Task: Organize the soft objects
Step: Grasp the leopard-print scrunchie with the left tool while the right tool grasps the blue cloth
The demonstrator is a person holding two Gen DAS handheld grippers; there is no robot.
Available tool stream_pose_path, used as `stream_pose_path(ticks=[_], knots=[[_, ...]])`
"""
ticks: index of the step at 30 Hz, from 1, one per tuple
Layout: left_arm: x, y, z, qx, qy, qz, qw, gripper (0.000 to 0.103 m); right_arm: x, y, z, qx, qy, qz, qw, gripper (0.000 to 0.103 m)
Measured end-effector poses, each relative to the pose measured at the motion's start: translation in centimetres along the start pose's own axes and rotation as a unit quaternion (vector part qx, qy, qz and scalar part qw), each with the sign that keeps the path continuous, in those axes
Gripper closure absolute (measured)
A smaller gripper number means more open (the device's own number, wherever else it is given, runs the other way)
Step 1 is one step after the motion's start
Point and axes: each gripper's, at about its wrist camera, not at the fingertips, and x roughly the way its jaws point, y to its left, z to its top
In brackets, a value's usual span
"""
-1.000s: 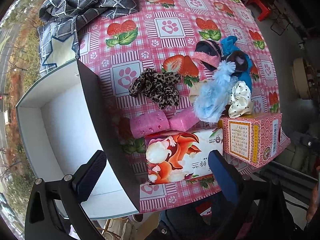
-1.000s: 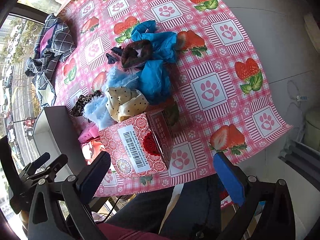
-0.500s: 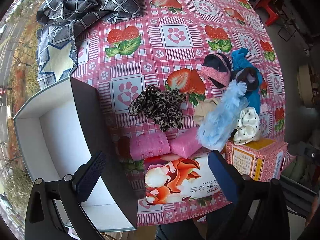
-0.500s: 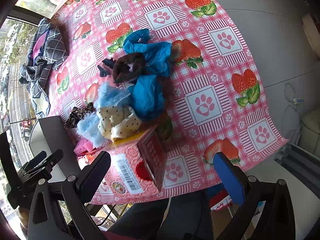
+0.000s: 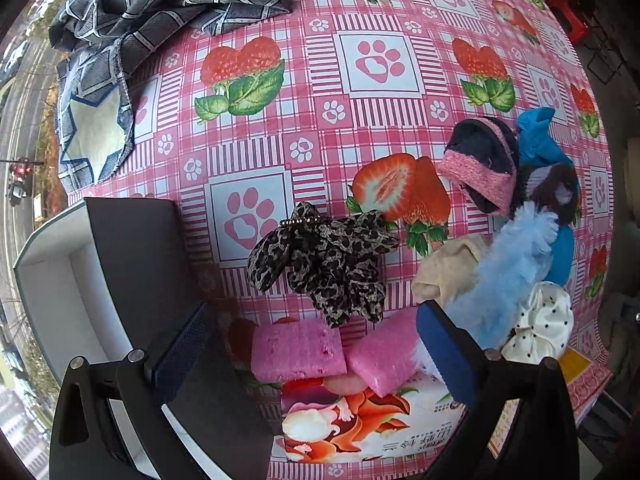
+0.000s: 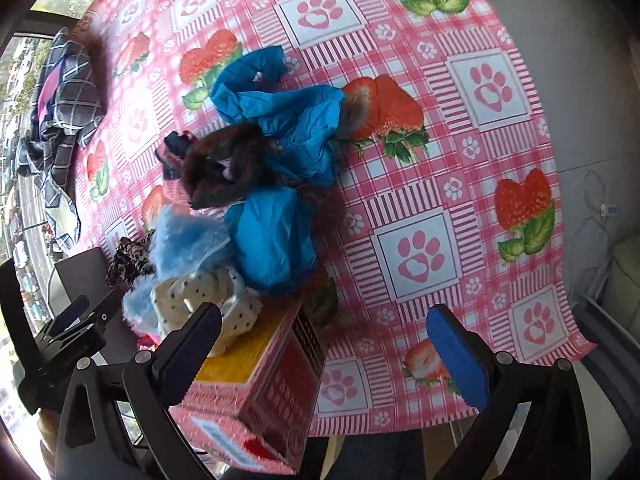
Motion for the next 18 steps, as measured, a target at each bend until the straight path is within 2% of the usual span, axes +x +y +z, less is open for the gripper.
stream_pose_path(ticks=[5, 11, 18], knots=[[2.6, 0.4, 1.1, -0.014, 0.022, 0.009, 0.9996, 0.001, 2.7, -0.3, 2.1, 0.006, 0.022, 0.025, 0.999, 0.000], [6.0, -0.2, 2.5, -0.031, 0.035, -0.008, 0.9989, 0.001, 5.4, 0.1, 3.7, 0.013, 0.032, 0.056, 0.998, 0.000], [9.6, -1.3, 3.6, -0.032, 0.047, 0.008, 0.9984, 0.001, 7.8, 2.4, 4.1, -0.020, 0.048, 0.059, 0.997, 0.000]])
